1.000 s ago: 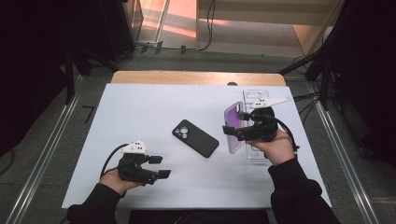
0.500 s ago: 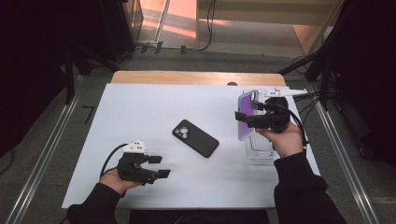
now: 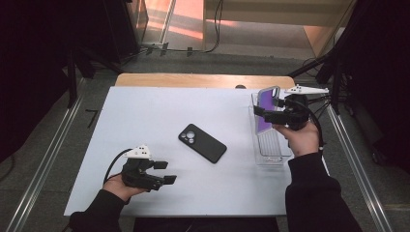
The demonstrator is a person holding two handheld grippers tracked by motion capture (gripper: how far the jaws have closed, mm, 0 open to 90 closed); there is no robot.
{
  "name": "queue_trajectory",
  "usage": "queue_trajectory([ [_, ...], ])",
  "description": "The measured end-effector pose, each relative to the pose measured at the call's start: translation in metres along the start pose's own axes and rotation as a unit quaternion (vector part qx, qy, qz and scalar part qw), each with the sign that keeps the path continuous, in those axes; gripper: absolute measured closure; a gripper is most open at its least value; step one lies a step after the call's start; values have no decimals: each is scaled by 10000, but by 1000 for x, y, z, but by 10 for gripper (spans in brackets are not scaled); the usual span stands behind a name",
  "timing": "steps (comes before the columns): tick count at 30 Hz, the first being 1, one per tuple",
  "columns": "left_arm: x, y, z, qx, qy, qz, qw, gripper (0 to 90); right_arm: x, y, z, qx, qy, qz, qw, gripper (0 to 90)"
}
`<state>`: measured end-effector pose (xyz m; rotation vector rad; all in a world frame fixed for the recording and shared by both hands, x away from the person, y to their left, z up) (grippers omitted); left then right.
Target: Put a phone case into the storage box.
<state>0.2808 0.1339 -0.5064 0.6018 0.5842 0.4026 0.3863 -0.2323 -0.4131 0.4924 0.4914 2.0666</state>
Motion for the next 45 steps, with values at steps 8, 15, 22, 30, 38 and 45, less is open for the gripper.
queue_trajectory([
  [8,1,1,0,-23,31,15,10000,308,-24,-5,8,-106,-142,-303,9994,153],
  [15,3,2,0,-58,55,43,10000,308,-48,-18,16,-185,-340,-620,9973,153],
  [22,3,2,0,-68,67,36,9999,308,-63,-32,24,-189,-366,-888,9952,152],
  [30,3,2,0,-73,73,41,9999,308,-81,-53,30,-48,-553,-1292,9901,151],
  [38,4,2,0,-82,77,41,9999,308,-92,-76,25,5,-628,-1520,9864,151],
  [45,4,3,0,-103,76,51,9999,308,-99,-90,19,17,-762,-1566,9847,151],
])
Point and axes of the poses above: each handheld gripper's, and its own axes: y roughly backward along the jaws, z roughly out of its top, x roughly to its left, the point moved 7 cm from there along -y, roughly forward along the jaws, and after that the axes turned 5 degrees about y, right-handed, at the moved point
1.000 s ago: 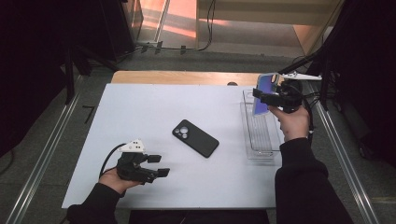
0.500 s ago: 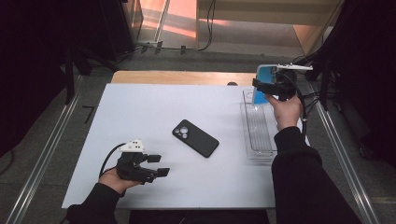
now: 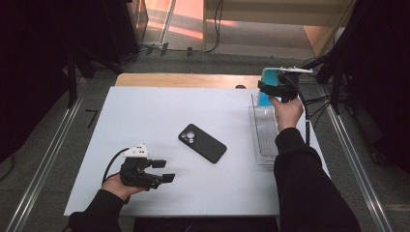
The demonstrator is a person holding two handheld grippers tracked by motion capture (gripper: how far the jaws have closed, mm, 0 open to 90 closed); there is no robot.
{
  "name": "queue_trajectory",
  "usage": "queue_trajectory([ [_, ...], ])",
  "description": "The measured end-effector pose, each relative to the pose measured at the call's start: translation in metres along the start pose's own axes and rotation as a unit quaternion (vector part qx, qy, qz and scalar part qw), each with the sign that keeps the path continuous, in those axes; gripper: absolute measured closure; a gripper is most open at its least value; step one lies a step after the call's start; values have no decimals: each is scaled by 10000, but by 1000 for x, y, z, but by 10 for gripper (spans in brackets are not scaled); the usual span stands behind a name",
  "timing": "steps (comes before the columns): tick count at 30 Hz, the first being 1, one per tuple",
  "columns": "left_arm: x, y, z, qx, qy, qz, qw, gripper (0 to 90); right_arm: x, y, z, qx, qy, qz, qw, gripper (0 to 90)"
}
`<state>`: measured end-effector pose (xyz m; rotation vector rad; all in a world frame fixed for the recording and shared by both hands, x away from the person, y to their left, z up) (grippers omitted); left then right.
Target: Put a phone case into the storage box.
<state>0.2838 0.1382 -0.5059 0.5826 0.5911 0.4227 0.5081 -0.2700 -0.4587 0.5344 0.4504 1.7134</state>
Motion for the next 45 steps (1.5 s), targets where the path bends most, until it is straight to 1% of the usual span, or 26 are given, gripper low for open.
queue_trajectory([
  [2,0,0,0,-4,-1,-7,10000,308,-2,-7,-5,71,-41,-65,9999,150],
  [6,0,0,0,8,-1,-7,10000,308,-4,-14,-10,155,-30,-90,9998,149],
  [9,1,0,0,-1,6,-9,10000,308,-5,-20,-14,201,-123,-67,9997,149],
  [13,1,0,0,4,5,-8,10000,308,-5,-24,-17,250,-53,-143,9996,148],
  [14,1,0,0,4,3,-8,10000,308,-5,-28,-21,344,-52,-159,9993,148],
  [15,0,0,0,10,2,-5,10000,308,-5,-28,-21,344,-52,-159,9993,148],
  [17,0,0,0,10,2,-9,10000,308,-6,-33,-25,429,-68,-156,9989,147],
  [20,0,0,0,10,-4,-8,10000,308,-6,-35,-27,447,-104,-175,9988,146],
  [21,0,0,0,10,1,-6,10000,308,-7,-35,-27,438,-101,-218,9988,145],
  [26,1,0,0,-2,10,-18,10000,308,-6,-37,-27,467,-70,-179,9987,138],
  [29,0,0,0,-4,6,-20,10000,308,-7,-35,-26,478,14,-186,9987,110],
  [32,1,0,0,8,3,-10,10000,308,-7,-35,-27,522,9,-174,9985,92],
  [35,1,0,0,2,15,-15,10000,308,-7,-34,-27,547,0,-152,9984,18],
  [37,1,0,0,-7,25,-10,10000,308,-6,-32,-27,563,-28,-104,9984,6],
  [39,2,0,0,-2,30,0,10000,308,-5,-28,-26,560,-26,-55,9984,0],
  [42,2,0,0,9,40,14,10000,308,-1,-19,-22,516,99,12,9986,0],
  [43,2,0,0,4,47,15,10000,308,2,-11,-21,515,149,59,9985,0],
  [44,2,0,0,7,49,16,10000,308,2,-11,-21,515,149,59,9985,0],
  [45,3,0,0,5,55,17,10000,308,4,-7,-20,514,162,100,9985,0],
])
Point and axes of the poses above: each handheld gripper's, and its own axes: y roughly backward along the jaws, z roughly out of its top, x roughly to its left, the point moved 7 cm from there along -y, roughly forward along the jaws, and after that the axes turned 5 degrees about y, right-handed, at the moved point
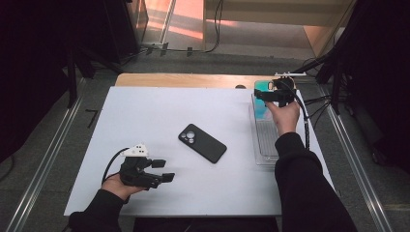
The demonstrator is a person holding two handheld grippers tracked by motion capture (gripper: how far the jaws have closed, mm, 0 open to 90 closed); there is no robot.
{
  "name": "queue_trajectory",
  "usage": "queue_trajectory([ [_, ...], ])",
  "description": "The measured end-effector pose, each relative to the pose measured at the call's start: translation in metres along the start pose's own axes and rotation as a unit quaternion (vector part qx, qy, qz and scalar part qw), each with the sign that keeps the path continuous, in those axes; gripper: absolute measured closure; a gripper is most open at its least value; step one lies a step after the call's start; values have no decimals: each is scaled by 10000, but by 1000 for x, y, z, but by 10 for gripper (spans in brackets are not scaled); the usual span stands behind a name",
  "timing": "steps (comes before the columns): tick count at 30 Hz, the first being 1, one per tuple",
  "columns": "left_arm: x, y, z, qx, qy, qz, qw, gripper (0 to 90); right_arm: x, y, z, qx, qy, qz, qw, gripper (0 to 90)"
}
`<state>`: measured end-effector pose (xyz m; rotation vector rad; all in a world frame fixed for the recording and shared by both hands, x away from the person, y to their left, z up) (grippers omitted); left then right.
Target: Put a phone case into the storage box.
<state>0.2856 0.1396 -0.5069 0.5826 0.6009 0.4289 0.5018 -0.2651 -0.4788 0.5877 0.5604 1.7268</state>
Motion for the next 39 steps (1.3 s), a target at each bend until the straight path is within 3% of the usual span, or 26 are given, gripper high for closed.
queue_trajectory([
  [8,1,0,0,33,103,1,9999,308,21,28,-6,-57,115,429,9990,0],
  [9,1,0,0,49,117,20,9999,308,27,34,-8,-24,162,593,9981,0],
  [13,2,1,0,70,187,21,9998,308,36,42,-13,-16,198,813,9965,0],
  [16,3,1,0,70,216,10,9997,308,46,49,-19,47,384,1142,9927,29],
  [17,3,1,0,78,222,19,9997,308,49,52,-21,58,439,1164,9922,66],
  [22,3,2,0,82,228,36,9997,308,62,61,-30,167,578,1490,9870,84],
  [23,4,2,1,83,233,41,9997,308,65,63,-32,197,607,1534,9861,143],
  [26,4,3,1,93,233,44,9997,308,74,68,-38,311,777,1654,9827,152],
  [29,4,4,1,80,239,38,9997,308,82,73,-44,382,947,1798,9784,207],
  [37,5,5,2,69,295,41,9995,308,99,85,-60,550,1152,2222,9666,239],
  [38,5,5,2,67,298,44,9995,308,103,89,-64,559,1192,2323,9637,240],
  [39,5,5,2,67,300,44,9995,308,103,89,-64,559,1192,2323,9637,240],
])
Point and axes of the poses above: each handheld gripper's, and its own axes: y roughly backward along the jaws, z roughly out of its top, x roughly to its left, the point moved 7 cm from there along -y, roughly forward along the jaws, and after that the axes turned 5 degrees about y, right-handed, at the moved point
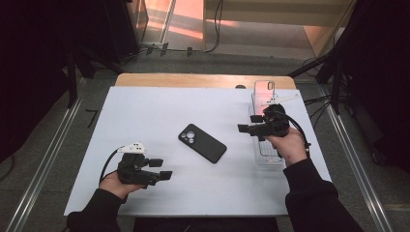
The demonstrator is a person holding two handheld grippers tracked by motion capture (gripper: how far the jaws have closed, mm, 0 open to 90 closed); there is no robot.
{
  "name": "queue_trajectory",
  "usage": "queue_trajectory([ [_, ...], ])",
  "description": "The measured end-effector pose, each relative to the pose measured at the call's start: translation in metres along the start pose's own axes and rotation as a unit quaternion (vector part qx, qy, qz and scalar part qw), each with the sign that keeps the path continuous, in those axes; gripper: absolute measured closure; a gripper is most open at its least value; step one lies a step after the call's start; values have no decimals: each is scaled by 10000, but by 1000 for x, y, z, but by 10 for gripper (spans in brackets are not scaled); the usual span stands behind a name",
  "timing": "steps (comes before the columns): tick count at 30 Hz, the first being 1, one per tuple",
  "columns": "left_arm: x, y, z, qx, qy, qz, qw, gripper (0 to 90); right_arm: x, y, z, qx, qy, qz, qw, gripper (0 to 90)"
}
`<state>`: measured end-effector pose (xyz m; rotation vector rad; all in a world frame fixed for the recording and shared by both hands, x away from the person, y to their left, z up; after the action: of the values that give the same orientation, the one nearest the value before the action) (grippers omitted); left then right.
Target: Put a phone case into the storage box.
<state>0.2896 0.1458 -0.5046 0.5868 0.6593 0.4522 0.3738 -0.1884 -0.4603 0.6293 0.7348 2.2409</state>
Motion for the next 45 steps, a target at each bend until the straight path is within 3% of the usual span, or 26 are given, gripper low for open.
queue_trajectory([
  [10,-1,0,0,13,-3,18,10000,308,25,8,-21,44,185,374,9991,254],
  [25,-1,3,1,-29,19,23,10000,307,49,13,-57,107,572,747,9955,254],
  [39,-3,6,0,-79,46,17,10000,307,56,16,-95,340,705,859,9932,254],
  [45,-1,6,0,-72,92,25,9999,307,53,13,-107,510,692,737,9936,248],
])
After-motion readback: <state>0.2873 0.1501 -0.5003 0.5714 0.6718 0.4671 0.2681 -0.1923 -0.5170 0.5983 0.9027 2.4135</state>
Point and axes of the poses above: each handheld gripper's, and its own axes: y roughly backward along the jaws, z roughly out of its top, x roughly to its left, the point moved 7 cm from there along -y, roughly forward along the jaws, and after that the axes turned 5 degrees about y, right-handed, at the moved point
